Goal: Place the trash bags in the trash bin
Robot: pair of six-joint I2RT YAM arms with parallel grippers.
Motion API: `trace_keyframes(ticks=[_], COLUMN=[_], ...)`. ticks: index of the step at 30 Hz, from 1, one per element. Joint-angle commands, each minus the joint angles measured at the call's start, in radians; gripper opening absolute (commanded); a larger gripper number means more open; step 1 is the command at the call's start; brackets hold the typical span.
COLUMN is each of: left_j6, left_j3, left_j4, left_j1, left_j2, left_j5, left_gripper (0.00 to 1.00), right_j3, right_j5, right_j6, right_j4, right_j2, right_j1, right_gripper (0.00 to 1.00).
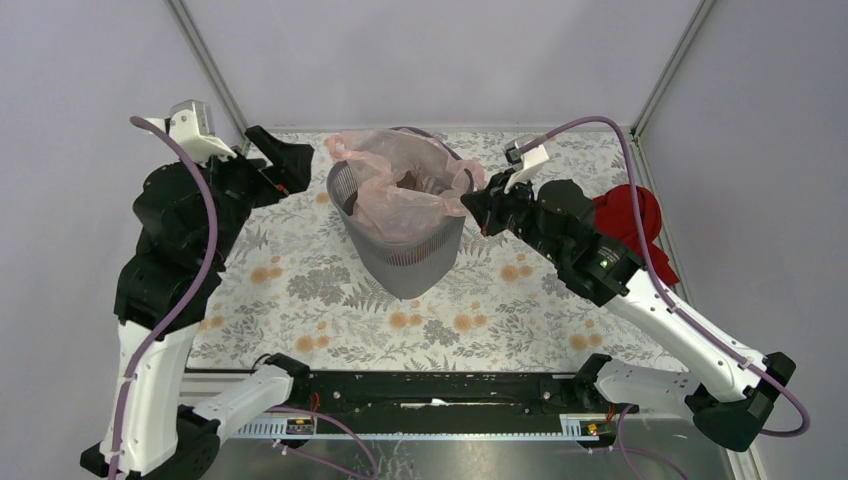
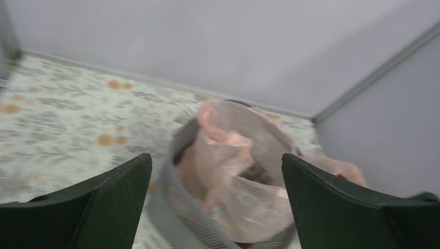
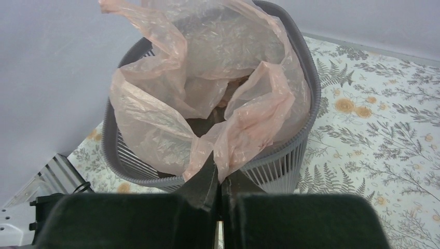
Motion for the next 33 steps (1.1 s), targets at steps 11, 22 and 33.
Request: trace_keyframes(ticks=[11,22,33], left_j6=[-0.580,-0.455,-0.279], left_j3=[-0.279,-0.258,-0.216], left_j4=[0.366,0.418,0.408], left_j1=[0.004,0.005,0.083], left_j2=[0.103,0.186,0.183], left_j5=[0.264,0.135,0.266], left_gripper=[0.91,0.58,0.00], right_j3=[0.017,0.001,-0.021], right_j5=[-0.029,-0.043,0.009], right_j6=[0.039,0.059,0.021], right_j4=[0.066,0.059,0.008], right_j2=[-0.063,-0.074,-0.089], right_j1=[-0.003,-0.002,-0.002], right_gripper=[0.00,0.00,0.00])
